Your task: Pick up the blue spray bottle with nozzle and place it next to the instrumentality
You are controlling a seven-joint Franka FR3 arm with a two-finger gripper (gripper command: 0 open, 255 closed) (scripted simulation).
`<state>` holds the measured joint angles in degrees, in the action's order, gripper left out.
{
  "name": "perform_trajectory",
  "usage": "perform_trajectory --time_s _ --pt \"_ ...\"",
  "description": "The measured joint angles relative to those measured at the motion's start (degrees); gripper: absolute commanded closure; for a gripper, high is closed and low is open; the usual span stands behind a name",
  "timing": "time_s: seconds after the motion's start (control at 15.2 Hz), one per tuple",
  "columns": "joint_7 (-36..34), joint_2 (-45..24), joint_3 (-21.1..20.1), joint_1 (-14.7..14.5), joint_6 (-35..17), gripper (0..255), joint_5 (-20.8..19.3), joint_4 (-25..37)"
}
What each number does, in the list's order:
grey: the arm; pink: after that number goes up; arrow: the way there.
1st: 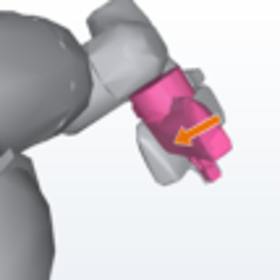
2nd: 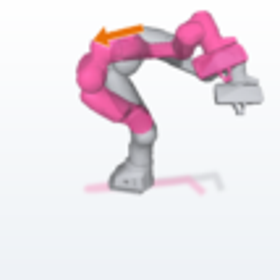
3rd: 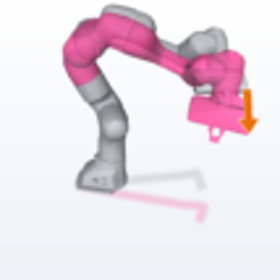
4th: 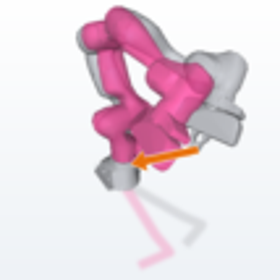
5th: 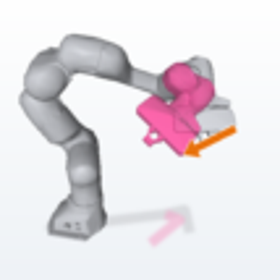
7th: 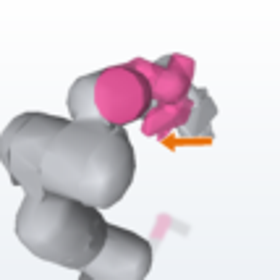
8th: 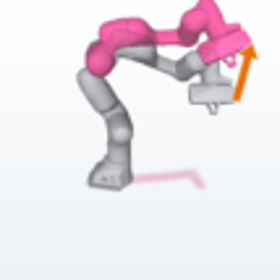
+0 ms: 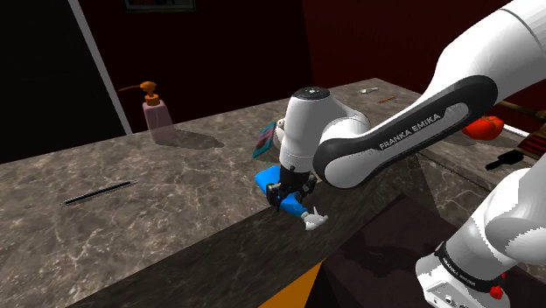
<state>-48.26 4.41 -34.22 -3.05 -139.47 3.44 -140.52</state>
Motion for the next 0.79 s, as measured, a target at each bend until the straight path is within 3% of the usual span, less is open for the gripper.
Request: perform_trajectory --time_s 0.53,0.79 --pt "0.0 0.0 0.0 0.0 0.0 255 0.0 0.0" --pt "1.1 2.0 0.3 -0.2 2.5 255 1.5 0.7"
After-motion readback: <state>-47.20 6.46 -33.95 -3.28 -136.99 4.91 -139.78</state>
